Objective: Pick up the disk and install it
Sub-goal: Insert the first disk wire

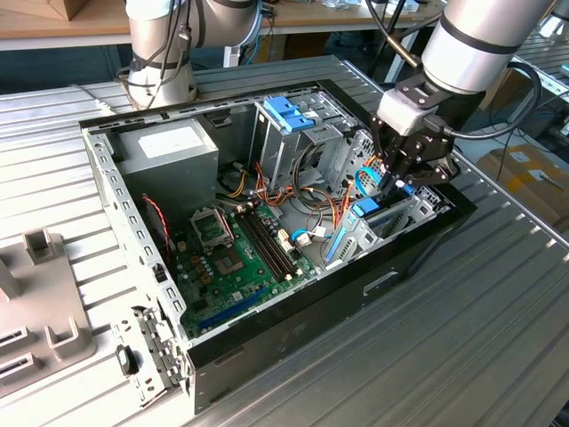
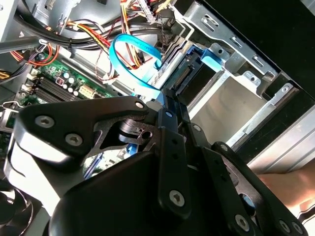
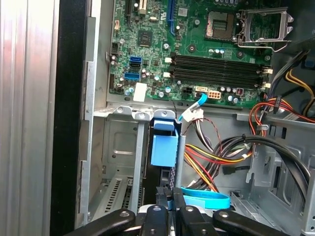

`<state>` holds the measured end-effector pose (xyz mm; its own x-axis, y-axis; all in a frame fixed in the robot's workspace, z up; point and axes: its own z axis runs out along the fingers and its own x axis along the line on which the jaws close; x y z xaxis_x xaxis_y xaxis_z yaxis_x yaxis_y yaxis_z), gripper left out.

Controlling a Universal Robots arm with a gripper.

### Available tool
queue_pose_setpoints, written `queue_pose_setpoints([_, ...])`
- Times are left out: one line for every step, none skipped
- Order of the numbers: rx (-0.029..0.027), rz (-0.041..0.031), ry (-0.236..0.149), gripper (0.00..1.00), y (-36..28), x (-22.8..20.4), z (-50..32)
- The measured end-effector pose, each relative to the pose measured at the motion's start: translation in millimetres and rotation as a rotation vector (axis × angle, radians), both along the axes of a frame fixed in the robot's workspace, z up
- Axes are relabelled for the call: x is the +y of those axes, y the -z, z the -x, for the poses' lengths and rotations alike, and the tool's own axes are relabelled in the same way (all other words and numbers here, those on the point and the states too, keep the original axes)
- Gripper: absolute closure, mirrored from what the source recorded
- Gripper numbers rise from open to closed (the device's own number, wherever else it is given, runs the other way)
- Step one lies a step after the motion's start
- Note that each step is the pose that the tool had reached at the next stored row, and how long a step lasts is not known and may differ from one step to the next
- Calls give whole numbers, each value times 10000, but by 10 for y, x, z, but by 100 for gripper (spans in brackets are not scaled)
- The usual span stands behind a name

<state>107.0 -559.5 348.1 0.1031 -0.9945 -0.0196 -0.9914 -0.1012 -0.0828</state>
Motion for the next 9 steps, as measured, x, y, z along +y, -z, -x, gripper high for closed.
queue_pose_setpoints([0,2,1,84,4,0,1])
queue_pose_setpoints([0,2,1,84,8,0,1])
queue_pose_setpoints([0,3,1,84,16,0,1])
queue_pose_setpoints([0,2,1,84,22,0,1])
queue_pose_setpoints([0,2,1,84,27,0,1])
queue_pose_setpoints([0,4,1,84,27,0,1])
queue_pose_setpoints([0,5,1,84,27,0,1])
queue_pose_setpoints([0,3,1,84,28,0,1])
queue_pose_setpoints([0,3,1,84,30,0,1])
